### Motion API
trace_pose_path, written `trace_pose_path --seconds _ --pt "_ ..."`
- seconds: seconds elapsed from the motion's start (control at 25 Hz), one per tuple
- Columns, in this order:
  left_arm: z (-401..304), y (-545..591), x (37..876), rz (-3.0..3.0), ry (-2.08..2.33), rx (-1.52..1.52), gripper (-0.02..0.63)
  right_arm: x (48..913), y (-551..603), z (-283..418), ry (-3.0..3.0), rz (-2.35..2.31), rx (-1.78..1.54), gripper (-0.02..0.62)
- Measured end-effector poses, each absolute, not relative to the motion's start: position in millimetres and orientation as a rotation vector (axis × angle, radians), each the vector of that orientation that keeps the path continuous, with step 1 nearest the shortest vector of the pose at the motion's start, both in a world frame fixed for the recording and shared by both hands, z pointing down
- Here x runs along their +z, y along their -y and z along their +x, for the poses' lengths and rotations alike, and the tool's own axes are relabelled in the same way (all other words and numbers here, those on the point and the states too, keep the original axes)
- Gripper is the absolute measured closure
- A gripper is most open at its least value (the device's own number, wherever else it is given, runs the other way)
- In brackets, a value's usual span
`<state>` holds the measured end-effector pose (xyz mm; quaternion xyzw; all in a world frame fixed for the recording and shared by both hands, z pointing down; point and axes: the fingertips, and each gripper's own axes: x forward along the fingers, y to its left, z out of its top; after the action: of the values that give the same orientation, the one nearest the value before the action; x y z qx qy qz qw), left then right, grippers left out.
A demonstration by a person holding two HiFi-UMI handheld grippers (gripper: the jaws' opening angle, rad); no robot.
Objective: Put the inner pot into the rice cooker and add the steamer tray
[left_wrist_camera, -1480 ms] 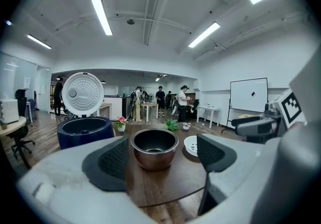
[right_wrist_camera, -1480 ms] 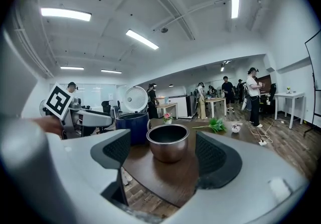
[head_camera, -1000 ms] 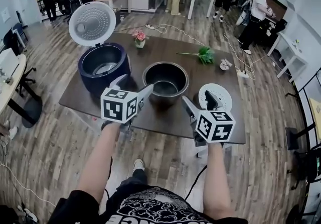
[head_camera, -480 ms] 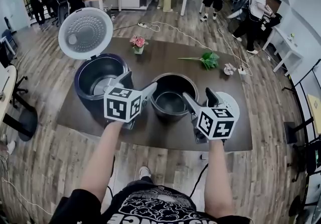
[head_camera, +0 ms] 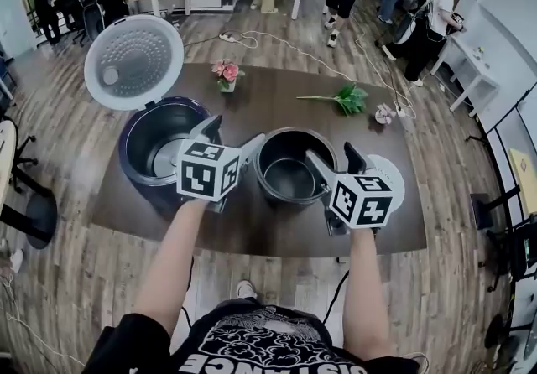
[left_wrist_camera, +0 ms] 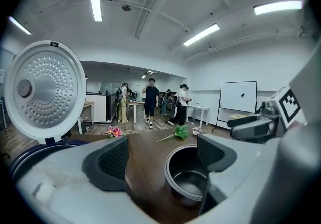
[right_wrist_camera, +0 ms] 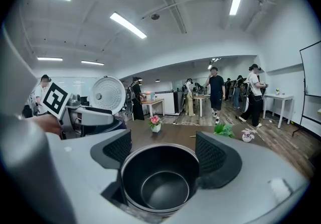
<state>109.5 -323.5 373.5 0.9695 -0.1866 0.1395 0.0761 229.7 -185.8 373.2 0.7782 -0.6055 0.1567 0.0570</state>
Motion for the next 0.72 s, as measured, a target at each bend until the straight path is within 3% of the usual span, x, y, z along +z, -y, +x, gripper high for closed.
trace_pose_path --seconds 0.72 --pt "132.7 334.0 378.0 2.903 0.603 0.435 0.179 389.5 191.5 261.7 1.855 2.338 0.503 0.204"
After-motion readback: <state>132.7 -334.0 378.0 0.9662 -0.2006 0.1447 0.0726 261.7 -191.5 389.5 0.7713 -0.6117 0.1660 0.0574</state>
